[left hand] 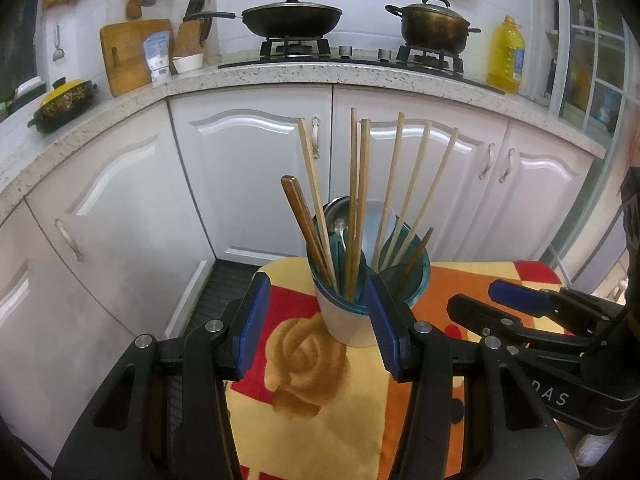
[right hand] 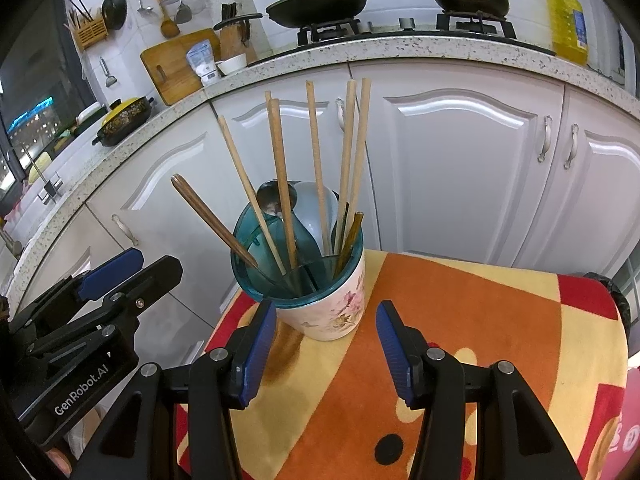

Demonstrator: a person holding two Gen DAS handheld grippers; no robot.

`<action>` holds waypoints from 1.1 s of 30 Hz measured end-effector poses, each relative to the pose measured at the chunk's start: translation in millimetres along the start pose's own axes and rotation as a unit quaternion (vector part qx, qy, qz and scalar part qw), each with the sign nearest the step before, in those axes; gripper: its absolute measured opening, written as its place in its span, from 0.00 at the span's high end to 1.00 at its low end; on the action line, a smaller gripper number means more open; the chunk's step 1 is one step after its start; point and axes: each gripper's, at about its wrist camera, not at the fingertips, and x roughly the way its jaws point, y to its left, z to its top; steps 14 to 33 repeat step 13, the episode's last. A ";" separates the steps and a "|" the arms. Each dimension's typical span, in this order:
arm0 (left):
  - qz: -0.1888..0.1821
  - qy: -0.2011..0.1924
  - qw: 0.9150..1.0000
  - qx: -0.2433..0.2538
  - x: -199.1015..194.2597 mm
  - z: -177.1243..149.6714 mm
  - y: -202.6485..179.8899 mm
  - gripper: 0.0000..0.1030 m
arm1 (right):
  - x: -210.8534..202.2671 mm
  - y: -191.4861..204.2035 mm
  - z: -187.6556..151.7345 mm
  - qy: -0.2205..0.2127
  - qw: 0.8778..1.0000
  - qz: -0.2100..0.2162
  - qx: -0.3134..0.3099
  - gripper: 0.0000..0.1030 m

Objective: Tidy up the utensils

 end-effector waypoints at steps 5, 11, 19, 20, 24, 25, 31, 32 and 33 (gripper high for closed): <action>-0.005 0.005 1.000 0.003 5.0 -0.5 -1.9 0.53 | -1.8 -19.3 -6.6 -0.015 1.000 -0.012 0.015 0.51; -0.007 -0.006 1.000 0.020 8.6 -5.3 -6.3 0.53 | 4.1 -80.3 -22.1 0.000 0.995 -0.066 0.068 0.48; -0.010 0.002 1.000 0.017 13.0 -5.5 -6.2 0.53 | 6.4 -100.8 -29.0 0.007 0.993 -0.083 0.078 0.48; -0.010 0.002 1.000 0.017 13.0 -5.5 -6.2 0.53 | 6.4 -100.8 -29.0 0.007 0.993 -0.083 0.078 0.48; -0.010 0.002 1.000 0.017 13.0 -5.5 -6.2 0.53 | 6.4 -100.8 -29.0 0.007 0.993 -0.083 0.078 0.48; -0.010 0.002 1.000 0.017 13.0 -5.5 -6.2 0.53 | 6.4 -100.8 -29.0 0.007 0.993 -0.083 0.078 0.48; -0.010 0.002 1.000 0.017 13.0 -5.5 -6.2 0.53 | 6.4 -100.8 -29.0 0.007 0.993 -0.083 0.078 0.48; -0.010 0.002 1.000 0.017 13.0 -5.5 -6.2 0.53 | 6.4 -100.8 -29.0 0.007 0.993 -0.083 0.078 0.48; -0.010 0.002 1.000 0.017 13.0 -5.5 -6.2 0.53 | 6.4 -100.8 -29.0 0.007 0.993 -0.083 0.078 0.48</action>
